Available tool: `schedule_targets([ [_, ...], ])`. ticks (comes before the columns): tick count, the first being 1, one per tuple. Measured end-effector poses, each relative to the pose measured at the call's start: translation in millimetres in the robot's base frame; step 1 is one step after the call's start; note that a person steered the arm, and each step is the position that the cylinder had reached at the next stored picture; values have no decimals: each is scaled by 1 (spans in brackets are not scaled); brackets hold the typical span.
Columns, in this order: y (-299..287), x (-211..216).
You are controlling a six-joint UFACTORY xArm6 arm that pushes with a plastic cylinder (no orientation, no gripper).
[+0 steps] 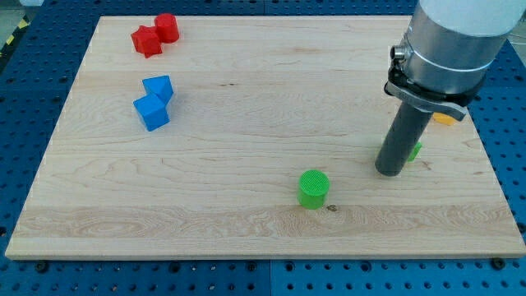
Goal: Drag the green star left to the yellow hexagon
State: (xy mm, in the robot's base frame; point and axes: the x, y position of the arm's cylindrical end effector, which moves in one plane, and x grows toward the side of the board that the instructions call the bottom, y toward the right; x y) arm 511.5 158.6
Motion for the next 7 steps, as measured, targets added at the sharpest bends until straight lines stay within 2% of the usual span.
schedule_targets([
  [1,3,-7],
  [2,3,40],
  [3,31,42],
  [5,26,-18],
  [7,27,-29],
])
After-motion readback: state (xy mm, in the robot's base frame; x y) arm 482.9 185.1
